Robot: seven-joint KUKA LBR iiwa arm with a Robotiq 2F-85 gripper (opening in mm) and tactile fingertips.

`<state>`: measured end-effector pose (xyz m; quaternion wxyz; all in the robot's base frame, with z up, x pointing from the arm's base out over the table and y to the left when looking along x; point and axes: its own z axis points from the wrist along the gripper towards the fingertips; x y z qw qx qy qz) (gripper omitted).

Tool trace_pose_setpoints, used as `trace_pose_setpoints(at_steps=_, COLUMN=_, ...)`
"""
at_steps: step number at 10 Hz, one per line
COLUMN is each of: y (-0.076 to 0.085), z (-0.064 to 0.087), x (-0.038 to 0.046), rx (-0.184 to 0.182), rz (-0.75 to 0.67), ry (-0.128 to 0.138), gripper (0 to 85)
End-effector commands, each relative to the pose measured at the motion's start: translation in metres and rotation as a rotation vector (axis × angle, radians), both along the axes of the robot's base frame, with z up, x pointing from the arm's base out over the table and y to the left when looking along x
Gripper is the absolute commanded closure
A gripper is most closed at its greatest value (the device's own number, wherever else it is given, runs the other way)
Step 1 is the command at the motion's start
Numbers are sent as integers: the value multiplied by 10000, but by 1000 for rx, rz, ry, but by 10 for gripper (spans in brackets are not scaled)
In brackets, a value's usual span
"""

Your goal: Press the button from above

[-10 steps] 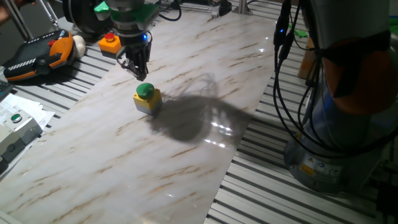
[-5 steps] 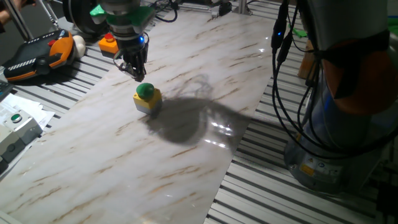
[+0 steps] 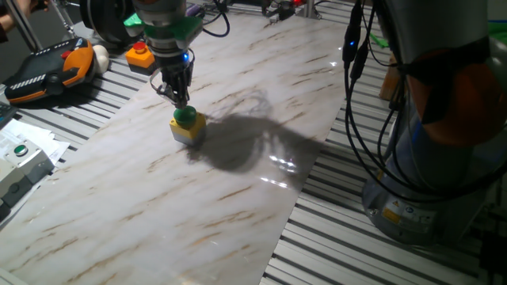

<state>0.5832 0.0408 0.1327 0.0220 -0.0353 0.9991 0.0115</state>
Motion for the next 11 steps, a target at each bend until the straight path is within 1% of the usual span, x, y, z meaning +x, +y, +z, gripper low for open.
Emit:
trace_pose_setpoints(at_steps=1, y=-11, z=-31, x=3, rx=0, rz=0, ry=1, gripper=843)
trace_pose_setpoints(at_steps=4, y=-23, z=-119, x=-8, rx=5, rz=-2, ry=0, gripper=843)
trace_pose_setpoints(at_steps=8, y=-15, z=-181, x=7, rx=-6, rz=0, ry=1, gripper=843)
trace_pose_setpoints(at_steps=11, y=-13, z=-216, x=15, rx=9, rz=6, ry=-9, gripper=843)
